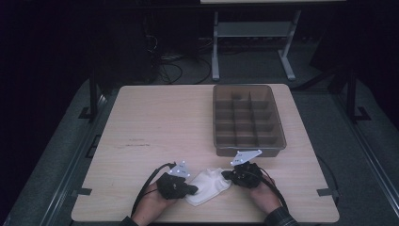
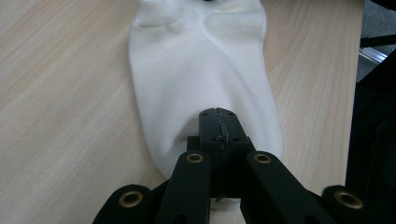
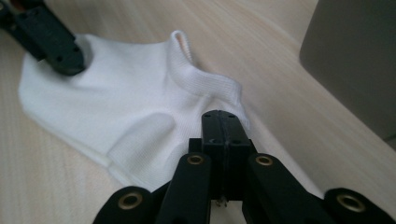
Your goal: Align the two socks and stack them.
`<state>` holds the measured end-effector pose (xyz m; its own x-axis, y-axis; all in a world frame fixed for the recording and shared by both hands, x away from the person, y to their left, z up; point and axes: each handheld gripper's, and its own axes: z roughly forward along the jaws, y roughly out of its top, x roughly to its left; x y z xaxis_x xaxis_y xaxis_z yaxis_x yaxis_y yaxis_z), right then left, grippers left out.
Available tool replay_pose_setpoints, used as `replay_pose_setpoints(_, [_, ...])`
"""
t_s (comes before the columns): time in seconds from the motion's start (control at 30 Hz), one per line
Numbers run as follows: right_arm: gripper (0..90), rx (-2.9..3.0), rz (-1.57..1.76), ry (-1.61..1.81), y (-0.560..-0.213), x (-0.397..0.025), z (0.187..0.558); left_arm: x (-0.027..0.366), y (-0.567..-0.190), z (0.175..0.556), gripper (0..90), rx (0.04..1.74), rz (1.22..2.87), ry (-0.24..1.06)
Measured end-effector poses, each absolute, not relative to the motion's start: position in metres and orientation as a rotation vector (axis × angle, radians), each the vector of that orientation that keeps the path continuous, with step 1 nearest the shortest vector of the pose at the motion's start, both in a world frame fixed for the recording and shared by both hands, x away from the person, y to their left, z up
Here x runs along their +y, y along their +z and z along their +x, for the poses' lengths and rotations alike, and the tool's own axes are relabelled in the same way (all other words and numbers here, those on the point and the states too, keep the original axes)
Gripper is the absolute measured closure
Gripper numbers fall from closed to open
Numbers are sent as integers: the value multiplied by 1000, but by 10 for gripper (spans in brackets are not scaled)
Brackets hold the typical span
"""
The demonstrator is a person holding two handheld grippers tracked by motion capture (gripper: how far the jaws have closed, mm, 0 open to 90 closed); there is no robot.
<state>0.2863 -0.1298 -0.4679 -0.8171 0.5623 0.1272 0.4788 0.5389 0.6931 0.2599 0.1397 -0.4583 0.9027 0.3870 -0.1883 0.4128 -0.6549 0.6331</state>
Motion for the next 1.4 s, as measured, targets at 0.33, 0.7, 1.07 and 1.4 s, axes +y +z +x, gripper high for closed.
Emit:
replay_pose_setpoints(0.33, [900, 2624, 904, 1142, -469, -127, 298, 131, -459, 249, 900, 543, 2351, -76])
replay_pose_setpoints(0.7, [900, 2617, 887, 1158, -470, -125, 299, 125, -447, 261, 900, 518, 2284, -62])
replay_pose_setpoints(1.07, [900, 2615, 883, 1162, -471, -125, 299, 95, -459, 284, 900, 506, 2329, -52])
replay_pose_setpoints(1.4, [900, 2611, 882, 1149, -470, -124, 298, 93, -462, 282, 900, 533, 2345, -40])
